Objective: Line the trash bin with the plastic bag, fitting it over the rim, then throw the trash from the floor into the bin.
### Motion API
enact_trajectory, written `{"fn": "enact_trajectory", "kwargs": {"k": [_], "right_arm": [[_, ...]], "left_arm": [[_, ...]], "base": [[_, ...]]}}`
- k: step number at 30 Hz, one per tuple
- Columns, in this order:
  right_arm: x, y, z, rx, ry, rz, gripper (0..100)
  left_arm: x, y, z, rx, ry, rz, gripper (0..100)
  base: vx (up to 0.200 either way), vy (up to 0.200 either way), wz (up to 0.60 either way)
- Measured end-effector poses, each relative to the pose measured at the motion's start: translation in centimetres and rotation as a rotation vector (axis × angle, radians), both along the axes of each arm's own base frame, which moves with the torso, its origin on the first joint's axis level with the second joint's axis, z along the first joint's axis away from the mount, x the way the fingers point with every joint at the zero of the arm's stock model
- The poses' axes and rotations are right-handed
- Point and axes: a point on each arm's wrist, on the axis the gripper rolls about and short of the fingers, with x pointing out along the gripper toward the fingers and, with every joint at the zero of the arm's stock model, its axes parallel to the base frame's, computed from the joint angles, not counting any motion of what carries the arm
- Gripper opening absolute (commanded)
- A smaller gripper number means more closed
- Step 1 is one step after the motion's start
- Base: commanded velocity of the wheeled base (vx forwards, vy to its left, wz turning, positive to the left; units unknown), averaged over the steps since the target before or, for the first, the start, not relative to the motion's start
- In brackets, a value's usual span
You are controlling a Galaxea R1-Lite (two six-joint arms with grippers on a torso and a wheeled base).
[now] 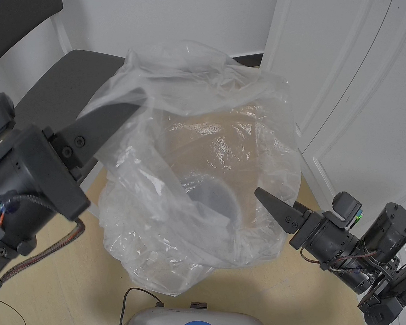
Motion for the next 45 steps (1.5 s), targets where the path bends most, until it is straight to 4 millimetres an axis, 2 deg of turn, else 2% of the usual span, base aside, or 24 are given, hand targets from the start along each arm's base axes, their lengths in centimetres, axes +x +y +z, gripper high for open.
{"fn": "enact_trajectory", "kwargs": {"k": [11, 17, 33, 38, 45], "right_arm": [[-2.1, -1.5, 2.7, 0.013, -0.132, -0.013, 100], [-2.4, -2.2, 3.5, 0.020, -0.168, -0.033, 100], [-2.1, -4.3, 2.8, -0.105, -0.221, -0.065, 100], [-2.2, -5.4, 2.5, -0.158, -0.181, -0.062, 100], [-2.9, -7.4, 3.7, -0.178, -0.188, -0.067, 100]], "left_arm": [[1.9, 0.0, -0.7, 0.021, 0.032, 0.071, 0], [3.1, 0.4, -0.9, 0.010, 0.049, 0.072, 0], [7.2, 4.7, -0.8, -0.013, 0.063, 0.169, 0], [7.6, 5.2, -0.8, -0.016, 0.069, 0.186, 0], [8.1, 5.5, -1.0, -0.011, 0.078, 0.205, 0]], "base": [[0.000, 0.000, 0.00], [0.000, 0.000, 0.00], [0.000, 0.000, 0.00], [0.000, 0.000, 0.00], [0.000, 0.000, 0.00]]}}
